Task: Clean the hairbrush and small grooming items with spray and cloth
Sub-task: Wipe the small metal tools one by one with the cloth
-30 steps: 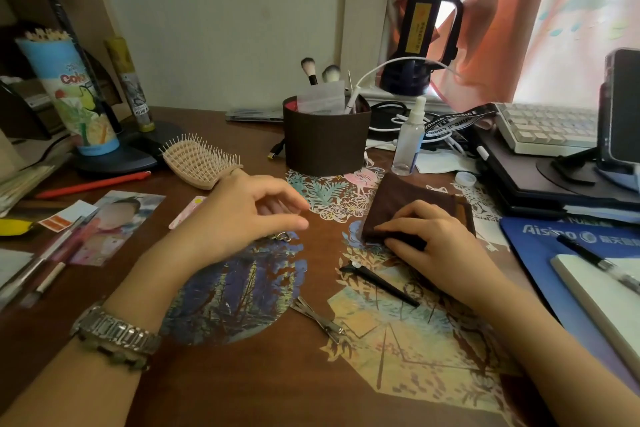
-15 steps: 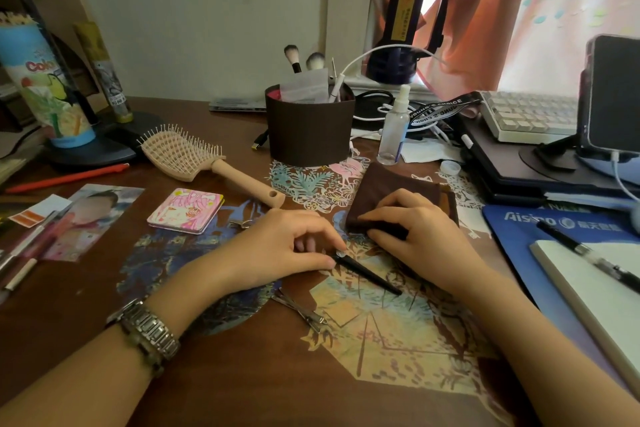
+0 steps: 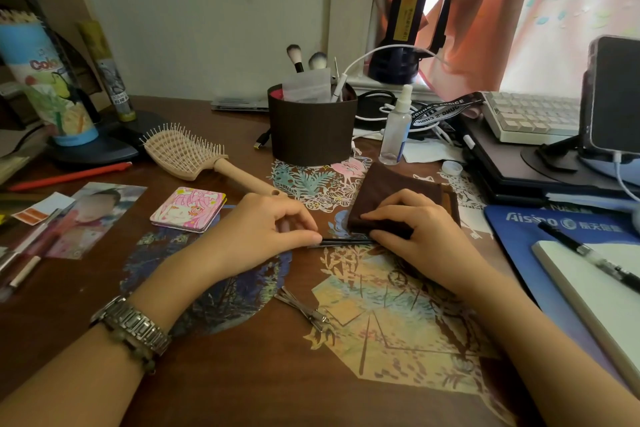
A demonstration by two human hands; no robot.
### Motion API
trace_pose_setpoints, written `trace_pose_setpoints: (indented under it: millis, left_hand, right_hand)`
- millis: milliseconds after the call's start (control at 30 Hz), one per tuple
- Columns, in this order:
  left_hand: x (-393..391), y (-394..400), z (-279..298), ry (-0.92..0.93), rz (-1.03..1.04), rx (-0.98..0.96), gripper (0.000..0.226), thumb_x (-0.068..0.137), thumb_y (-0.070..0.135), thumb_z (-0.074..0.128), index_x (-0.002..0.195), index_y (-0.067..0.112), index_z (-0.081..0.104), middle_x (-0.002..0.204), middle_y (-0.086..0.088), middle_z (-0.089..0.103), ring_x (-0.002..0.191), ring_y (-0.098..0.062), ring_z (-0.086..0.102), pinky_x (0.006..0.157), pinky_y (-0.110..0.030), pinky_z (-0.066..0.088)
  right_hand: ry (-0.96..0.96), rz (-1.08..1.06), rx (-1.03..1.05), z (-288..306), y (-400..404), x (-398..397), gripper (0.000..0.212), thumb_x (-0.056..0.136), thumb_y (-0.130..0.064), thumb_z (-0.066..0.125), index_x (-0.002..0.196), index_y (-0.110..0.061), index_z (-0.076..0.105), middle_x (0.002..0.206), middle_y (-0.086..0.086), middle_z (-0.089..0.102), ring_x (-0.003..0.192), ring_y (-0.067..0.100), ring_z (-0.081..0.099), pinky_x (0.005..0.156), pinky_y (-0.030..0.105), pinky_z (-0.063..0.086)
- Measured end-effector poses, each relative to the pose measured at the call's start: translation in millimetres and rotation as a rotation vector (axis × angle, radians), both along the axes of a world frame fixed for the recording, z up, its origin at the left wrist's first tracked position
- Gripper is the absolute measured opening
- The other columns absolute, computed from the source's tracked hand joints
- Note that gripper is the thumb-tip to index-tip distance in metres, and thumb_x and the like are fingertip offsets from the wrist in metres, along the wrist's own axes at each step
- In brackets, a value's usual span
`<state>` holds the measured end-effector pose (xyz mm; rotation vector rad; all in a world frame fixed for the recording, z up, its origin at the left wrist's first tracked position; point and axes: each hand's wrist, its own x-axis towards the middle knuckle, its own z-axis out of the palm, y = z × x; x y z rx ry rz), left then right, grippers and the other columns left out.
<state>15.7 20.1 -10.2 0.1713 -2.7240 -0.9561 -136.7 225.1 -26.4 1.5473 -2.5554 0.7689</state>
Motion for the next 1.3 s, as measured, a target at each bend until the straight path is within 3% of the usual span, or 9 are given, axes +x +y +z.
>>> trace_pose_setpoints:
  millis: [200,667,933,1300]
  left_hand:
    - [1.4,1.6,1.7,-0.054,-0.048,-0.003,0.018,0.077,0.028,0.075,0.095,0.03,0.071,0.076,0.013,0.06,0.073,-0.006,0.061,0.066,-0.019,0.051]
    - [-2.7,5.1,-1.0,0.011,0.054,-0.024,0.015,0.078,0.023,0.076,0.092,0.025,0.071,0.075,0.012,0.061,0.075,-0.002,0.058,0.064,-0.01,0.045]
    - [-5.1,1.6,-3.7,0.037,0.102,-0.059,0.018,0.078,0.02,0.076,0.095,0.023,0.071,0.081,0.007,0.067,0.074,-0.007,0.059,0.061,-0.008,0.044]
    - [-4.5,1.2,-2.7,0.02,0.095,-0.075,0.018,0.079,0.017,0.074,0.095,0.023,0.07,0.075,0.013,0.062,0.074,-0.005,0.059,0.061,-0.009,0.045]
  right_hand:
    - [0.02,0.004,-0.014,-0.9,-0.6,0.5,0.03,0.085,-0.03,0.065,0.114,-0.037,0.064,0.107,-0.015,0.053,0.101,0.008,0.05,0.088,0.029,0.044]
    - [-0.058,0.023,-0.139,-1.5,-0.2,-3.5,0.024,0.087,-0.031,0.06,0.109,-0.035,0.067,0.102,-0.015,0.057,0.099,0.006,0.055,0.088,0.037,0.049]
    - [0.085,0.001,0.018,-0.7,-0.7,0.0,0.029,0.087,-0.037,0.061,0.116,-0.039,0.063,0.107,-0.017,0.051,0.099,0.006,0.046,0.079,0.021,0.04]
    - [0.096,-0.028,-0.012,-2.0,-4.5,1.9,0.027,0.088,-0.035,0.06,0.114,-0.035,0.066,0.105,-0.014,0.053,0.097,0.009,0.047,0.081,0.027,0.044]
